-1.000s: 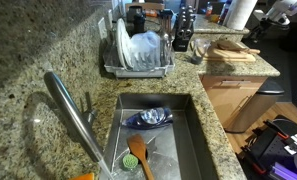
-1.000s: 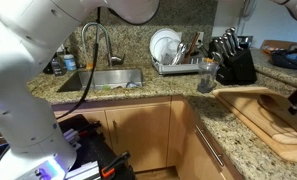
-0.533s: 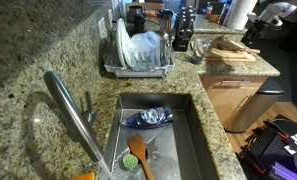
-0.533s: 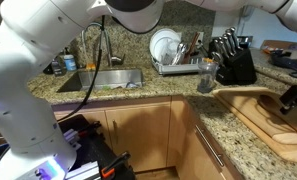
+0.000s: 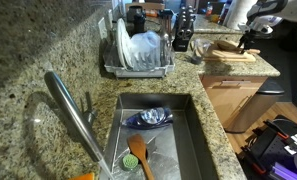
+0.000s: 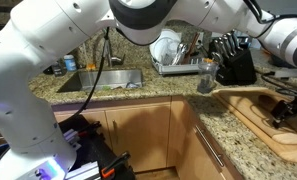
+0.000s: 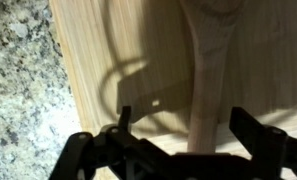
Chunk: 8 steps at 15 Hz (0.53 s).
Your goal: Put the wooden spoon in the cup
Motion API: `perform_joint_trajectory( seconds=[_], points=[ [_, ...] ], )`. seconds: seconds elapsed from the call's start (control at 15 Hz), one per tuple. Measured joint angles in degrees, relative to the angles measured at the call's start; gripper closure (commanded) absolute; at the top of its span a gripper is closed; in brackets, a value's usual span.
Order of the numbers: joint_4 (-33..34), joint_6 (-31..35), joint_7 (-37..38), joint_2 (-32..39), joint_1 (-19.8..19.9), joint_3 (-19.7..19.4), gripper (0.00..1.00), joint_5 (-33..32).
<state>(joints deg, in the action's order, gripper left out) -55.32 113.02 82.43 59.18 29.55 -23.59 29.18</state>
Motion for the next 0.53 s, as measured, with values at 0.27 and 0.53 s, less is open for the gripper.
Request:
perform_joint_trajectory(
  seconds=[0.27, 0.53],
  points=[
    [1.51, -2.88, 4.86, -0.03, 1.92, 3.29, 0.54, -5.25],
    [3.45, -4.66, 8.12, 0.24, 3.56, 5.31, 0.81, -7.89]
  ],
)
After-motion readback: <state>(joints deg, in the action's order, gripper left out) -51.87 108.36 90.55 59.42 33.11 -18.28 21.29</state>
